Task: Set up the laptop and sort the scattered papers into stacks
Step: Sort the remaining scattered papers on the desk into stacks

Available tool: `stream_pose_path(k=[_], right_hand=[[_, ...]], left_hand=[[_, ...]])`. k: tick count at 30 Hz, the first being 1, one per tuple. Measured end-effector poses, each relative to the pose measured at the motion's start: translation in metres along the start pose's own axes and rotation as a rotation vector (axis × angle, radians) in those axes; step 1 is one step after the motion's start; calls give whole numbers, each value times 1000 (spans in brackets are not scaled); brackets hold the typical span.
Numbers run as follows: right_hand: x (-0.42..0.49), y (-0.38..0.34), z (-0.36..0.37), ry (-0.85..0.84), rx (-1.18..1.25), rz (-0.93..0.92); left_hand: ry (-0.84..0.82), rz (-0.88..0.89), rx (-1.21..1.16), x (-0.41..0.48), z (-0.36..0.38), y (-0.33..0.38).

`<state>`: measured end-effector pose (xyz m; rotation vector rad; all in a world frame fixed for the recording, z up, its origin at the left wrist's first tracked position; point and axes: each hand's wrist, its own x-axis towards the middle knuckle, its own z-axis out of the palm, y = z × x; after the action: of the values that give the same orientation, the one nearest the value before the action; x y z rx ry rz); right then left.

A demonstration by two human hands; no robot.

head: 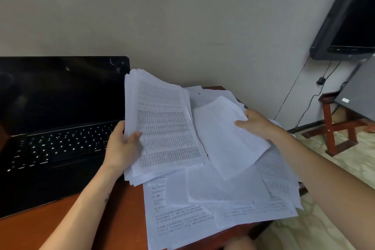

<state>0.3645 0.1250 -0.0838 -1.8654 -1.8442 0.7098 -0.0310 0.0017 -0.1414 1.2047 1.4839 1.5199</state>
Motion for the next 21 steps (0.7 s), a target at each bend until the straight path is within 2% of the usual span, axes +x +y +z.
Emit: stream_pose_path(k=[3, 6, 11, 13, 17, 21], right_hand=[[-37, 24, 2, -38, 124, 88], [-73, 38, 20, -52, 201, 99], [-93, 38, 40, -6, 205, 135], [-100, 25, 44, -2, 82, 223], [-118, -3, 56, -92, -435, 386], [-123, -20, 67, -77, -539, 365]], left_hand=[[-2, 3, -46, -1, 0, 4], [-10, 8, -85, -4, -1, 10], [-14, 14, -113, -5, -11, 17], [2, 25, -132, -5, -13, 19], [-19, 35, -115, -5, -13, 18], [-72, 52, -56, -6, -14, 16]])
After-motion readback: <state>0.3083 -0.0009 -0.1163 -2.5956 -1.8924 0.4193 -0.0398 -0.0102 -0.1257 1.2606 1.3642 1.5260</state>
